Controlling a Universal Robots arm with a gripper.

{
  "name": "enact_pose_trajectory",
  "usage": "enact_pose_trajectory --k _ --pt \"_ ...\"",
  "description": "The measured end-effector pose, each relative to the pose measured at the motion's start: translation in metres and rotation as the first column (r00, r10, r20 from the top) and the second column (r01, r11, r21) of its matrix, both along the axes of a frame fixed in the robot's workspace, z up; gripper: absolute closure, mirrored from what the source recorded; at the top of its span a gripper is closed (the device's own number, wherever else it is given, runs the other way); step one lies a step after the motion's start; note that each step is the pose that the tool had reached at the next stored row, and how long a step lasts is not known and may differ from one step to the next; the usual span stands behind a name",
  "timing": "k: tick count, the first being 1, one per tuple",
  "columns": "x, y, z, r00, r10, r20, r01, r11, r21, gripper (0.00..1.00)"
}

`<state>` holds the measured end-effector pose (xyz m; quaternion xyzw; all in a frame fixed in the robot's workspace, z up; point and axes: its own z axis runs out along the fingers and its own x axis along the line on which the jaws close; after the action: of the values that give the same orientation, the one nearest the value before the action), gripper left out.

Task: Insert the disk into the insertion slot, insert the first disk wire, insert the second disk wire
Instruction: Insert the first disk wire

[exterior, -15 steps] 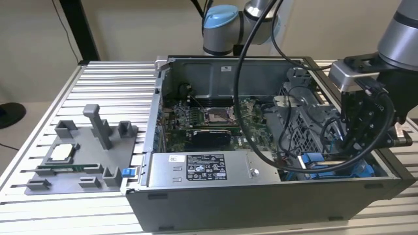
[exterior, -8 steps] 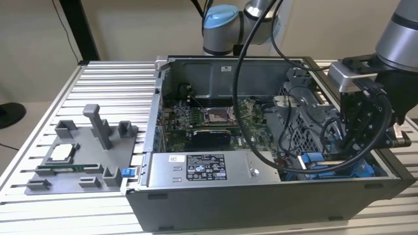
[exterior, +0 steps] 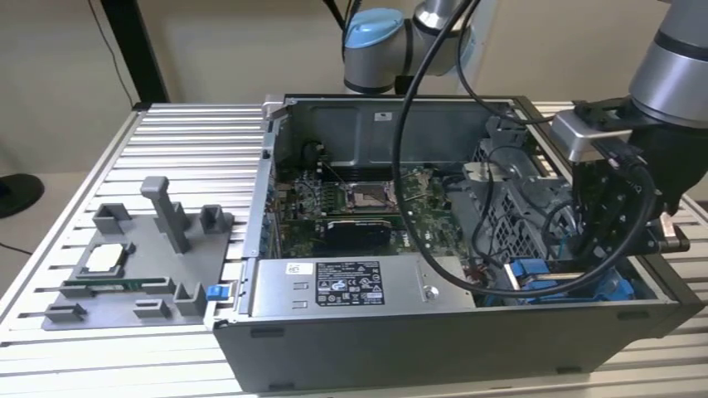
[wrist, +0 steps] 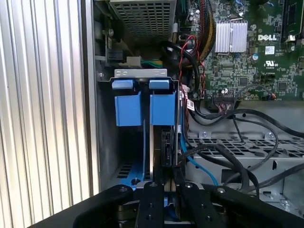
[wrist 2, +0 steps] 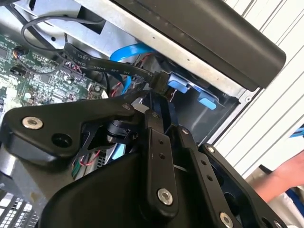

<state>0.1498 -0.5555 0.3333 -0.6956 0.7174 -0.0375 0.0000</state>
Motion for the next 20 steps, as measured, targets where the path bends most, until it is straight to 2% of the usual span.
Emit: enact_pose_trajectory --k 3,7,13,17,20 --pt "0.0 0.0003 -0.0031 1.0 0.0 -0.0001 0.0 1.0 0.002 1.0" --pt "0.0 0.0004 -0.0024 1.0 0.0 -0.0001 0.0 1.0 0.0037 1.0" --pt "0.0 0.0004 0.0246 1.0 0.0 -0.0001 0.0 1.0 0.0019 1.0" --pt "0.0 0.0004 0.0396 1.0 0.0 -0.0001 0.0 1.0 0.0019 1.0" --pt "0.002 0.0004 0.0424 1.0 0.0 0.0 0.0 1.0 0.0021 1.0"
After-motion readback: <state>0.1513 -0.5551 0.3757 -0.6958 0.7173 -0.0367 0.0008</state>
